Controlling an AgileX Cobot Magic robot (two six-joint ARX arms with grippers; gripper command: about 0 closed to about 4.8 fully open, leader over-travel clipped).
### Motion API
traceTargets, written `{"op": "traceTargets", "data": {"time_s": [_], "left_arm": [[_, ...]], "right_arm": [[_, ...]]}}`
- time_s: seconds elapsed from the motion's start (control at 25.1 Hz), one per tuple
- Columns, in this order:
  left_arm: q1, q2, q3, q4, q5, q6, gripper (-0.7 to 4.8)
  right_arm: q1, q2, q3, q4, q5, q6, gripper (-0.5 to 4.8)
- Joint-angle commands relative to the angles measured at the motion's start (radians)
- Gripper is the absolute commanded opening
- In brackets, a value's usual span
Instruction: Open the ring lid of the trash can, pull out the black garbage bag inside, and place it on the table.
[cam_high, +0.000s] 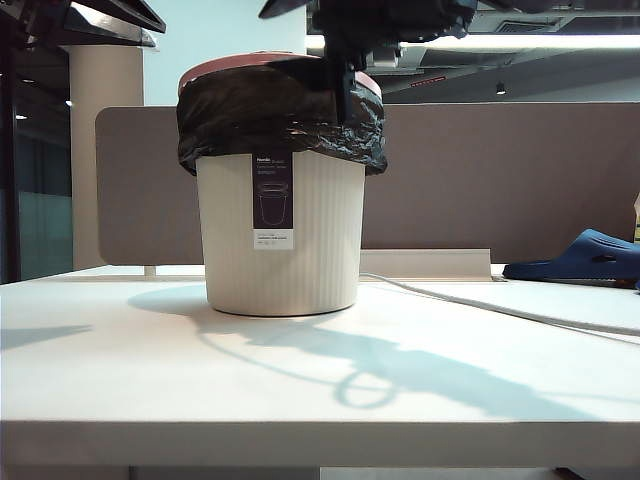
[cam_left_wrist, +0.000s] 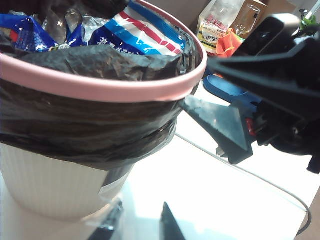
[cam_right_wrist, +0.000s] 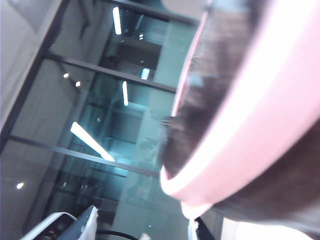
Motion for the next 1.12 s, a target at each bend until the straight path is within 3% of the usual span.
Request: {"op": "traceTargets", "data": {"time_s": [0.04,0.32,0.36,0.4,0.44,0.68,0.84,1.12], "left_arm": [[0.0,-0.004,0.002,0.009,0.003,0.004,0.93],[0.0,0.004,0.002,0.018,0.018,0.005,0.86],[-0.001,0.011,0.002,0.026,0.031,0.005,0.67],[-0.008,0.019,0.002,0.031,0.061,0.011,-0.06],[-0.019,0.028,0.002,0.037,0.063,0.029,-0.06],[-0.137,0.06,0.002,0.088,0.031,0.291,-0.06],[-0.19,0.079,0.002,0.212,-0.161,0.348,-0.06],[-0.19,0.204,0.006,0.512,-0.196,0.348,-0.06]], "right_arm": [[0.001,-0.005,0.018,0.016,0.007,-0.014,2.34],[-0.005,-0.005,0.029,0.023,0.043,-0.014,2.34],[-0.006,-0.005,0.036,0.022,0.043,-0.017,2.34],[-0.014,-0.005,0.051,0.014,0.042,-0.021,2.34],[-0.016,-0.005,0.061,0.007,0.042,-0.033,2.34],[-0.039,-0.004,0.14,-0.049,0.034,-0.063,2.34],[-0.043,-0.004,0.168,-0.069,0.019,-0.064,2.34],[-0.044,-0.005,0.207,-0.105,-0.015,-0.086,2.34]]}}
